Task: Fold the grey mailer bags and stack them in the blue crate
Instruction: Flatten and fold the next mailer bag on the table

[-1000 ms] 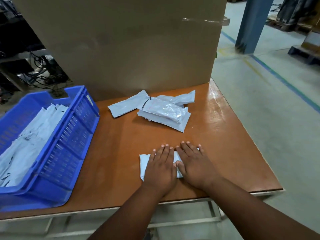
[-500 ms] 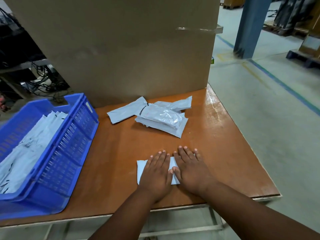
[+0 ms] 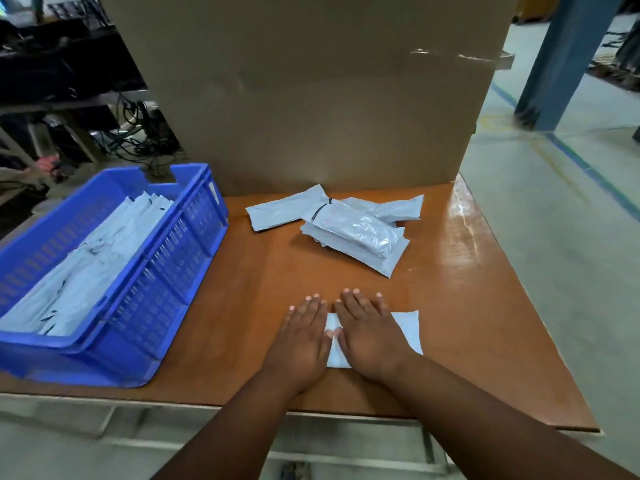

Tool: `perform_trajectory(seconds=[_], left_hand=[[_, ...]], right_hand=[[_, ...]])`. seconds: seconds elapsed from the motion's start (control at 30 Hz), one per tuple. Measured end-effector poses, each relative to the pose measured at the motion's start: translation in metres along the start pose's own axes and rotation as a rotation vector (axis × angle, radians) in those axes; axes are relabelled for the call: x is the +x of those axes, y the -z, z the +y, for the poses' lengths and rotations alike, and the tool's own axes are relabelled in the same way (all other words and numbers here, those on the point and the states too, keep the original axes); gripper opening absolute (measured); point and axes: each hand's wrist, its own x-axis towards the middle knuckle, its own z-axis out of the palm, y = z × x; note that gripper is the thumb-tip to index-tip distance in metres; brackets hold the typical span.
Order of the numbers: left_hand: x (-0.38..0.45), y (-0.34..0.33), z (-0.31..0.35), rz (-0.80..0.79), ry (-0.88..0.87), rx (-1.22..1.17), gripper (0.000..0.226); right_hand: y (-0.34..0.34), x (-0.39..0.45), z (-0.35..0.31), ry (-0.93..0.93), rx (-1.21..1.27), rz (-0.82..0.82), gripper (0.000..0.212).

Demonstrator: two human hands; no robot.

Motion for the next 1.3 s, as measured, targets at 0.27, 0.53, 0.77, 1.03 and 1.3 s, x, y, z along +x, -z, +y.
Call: perform_trajectory(seconds=[0.27, 0.53, 0.77, 1.03, 1.3], left_hand=[[-0.001, -0.007, -0.003, -0.022, 0.013, 0.062, 0.069], [-0.004, 0.002, 0.004, -0.075, 0.042, 0.112, 0.074], [-0.003, 0.024, 0.022, -0.075, 0.063, 0.150, 0.080], [-0.017, -0.003, 0.056, -0.033, -0.099, 0.067, 0.068], [-0.015, -0.010, 0.053, -0.050, -0.106, 0.142, 0.067]], right_hand=[[-0.015, 0.001, 0.002, -0.010, 0.009, 0.020, 0.066], [-0.011, 0.000, 0.003, -0.006, 0.047, -0.035, 0.071], [0.012, -0.017, 0.008, 0.063, 0.042, 0.035, 0.065], [-0.003, -0.065, 0.027, -0.083, 0.017, 0.033, 0.066], [-0.007, -0.076, 0.038, -0.055, 0.080, -0.049, 0.076]])
